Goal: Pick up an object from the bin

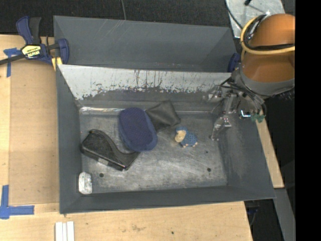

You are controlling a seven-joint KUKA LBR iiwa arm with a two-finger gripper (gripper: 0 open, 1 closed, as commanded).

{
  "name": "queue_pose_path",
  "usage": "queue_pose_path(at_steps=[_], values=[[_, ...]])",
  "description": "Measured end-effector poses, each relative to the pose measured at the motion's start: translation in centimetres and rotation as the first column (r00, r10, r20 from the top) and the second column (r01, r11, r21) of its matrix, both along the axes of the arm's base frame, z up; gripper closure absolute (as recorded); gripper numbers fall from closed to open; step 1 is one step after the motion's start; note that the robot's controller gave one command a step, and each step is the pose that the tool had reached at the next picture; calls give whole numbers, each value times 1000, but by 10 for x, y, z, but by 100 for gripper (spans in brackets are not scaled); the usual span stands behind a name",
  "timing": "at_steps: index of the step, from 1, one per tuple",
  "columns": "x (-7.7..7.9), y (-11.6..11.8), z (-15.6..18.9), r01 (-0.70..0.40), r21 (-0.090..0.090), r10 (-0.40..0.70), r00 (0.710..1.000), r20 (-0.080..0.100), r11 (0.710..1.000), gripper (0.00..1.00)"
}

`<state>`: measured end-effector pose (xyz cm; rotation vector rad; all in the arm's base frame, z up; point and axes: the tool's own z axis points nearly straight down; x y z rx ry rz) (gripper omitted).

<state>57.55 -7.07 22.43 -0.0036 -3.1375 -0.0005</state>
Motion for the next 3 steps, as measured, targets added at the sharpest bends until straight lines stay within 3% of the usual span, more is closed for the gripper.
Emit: queue_pose_path(at_steps=[1,2,3], values=[[-12,23,-153,183,1,-183,983,14,983,0],[-9,23,-149,180,1,-180,983,23,984,100],[5,1,0,202,0,-202,979,17,979,100]])
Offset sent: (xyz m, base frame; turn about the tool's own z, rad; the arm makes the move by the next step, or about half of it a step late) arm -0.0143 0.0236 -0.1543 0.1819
